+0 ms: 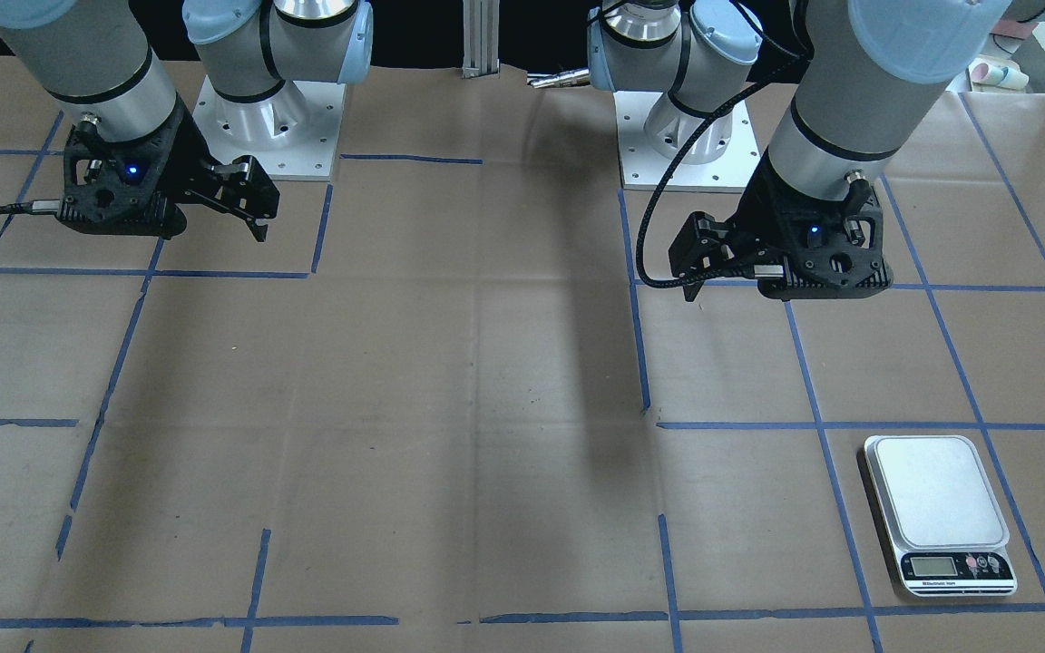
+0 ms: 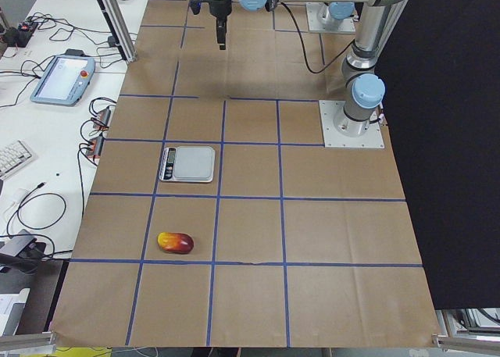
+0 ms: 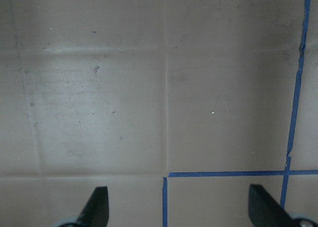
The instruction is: Weigh mango
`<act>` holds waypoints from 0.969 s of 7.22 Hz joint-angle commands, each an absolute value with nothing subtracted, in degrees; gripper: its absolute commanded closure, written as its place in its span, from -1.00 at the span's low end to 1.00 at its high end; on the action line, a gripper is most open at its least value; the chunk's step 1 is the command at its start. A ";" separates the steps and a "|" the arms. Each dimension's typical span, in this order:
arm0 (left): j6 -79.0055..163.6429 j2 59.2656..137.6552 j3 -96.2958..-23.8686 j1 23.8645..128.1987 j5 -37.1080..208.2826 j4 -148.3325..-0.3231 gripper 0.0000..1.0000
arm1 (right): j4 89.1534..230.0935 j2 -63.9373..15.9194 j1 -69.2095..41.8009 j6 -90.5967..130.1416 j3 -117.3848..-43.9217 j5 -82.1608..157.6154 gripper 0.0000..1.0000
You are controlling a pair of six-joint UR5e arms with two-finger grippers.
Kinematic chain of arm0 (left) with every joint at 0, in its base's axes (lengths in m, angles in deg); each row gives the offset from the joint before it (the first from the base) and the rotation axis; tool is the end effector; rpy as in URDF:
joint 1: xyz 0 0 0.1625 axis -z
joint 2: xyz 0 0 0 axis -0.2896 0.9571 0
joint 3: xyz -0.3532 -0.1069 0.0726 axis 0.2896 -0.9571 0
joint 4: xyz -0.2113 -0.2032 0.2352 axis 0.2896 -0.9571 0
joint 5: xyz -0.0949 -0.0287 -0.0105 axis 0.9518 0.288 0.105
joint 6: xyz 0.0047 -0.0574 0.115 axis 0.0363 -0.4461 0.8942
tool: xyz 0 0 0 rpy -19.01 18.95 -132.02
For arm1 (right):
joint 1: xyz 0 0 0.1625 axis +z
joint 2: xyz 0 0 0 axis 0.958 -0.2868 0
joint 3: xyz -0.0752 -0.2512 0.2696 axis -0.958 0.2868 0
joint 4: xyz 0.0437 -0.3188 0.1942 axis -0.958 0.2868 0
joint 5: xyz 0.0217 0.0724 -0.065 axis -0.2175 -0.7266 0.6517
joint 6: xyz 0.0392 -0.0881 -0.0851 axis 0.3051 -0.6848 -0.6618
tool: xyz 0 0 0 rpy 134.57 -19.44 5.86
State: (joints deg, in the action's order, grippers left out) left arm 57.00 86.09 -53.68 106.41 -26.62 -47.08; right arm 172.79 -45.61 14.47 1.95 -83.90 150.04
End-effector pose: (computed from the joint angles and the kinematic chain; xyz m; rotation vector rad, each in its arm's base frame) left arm -0.1281 -0.4973 0.3947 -0.0127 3.1297 0.0227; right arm 0.1184 -0.4343 0.3729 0.0247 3.1238 0.1310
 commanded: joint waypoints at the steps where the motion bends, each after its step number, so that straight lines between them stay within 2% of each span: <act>1: 57.31 86.16 -53.66 106.40 -26.74 -46.99 -1.00 | 172.79 -45.61 14.47 1.95 -83.90 150.05 -1.00; 5: 57.75 86.25 -53.75 105.00 -26.74 -46.99 -1.00 | 172.79 -45.61 14.47 1.95 -83.90 150.05 -1.00; 7: 60.81 86.51 -53.75 100.45 -26.74 -47.08 -1.00 | 172.79 -45.61 14.47 1.95 -83.90 150.05 -1.00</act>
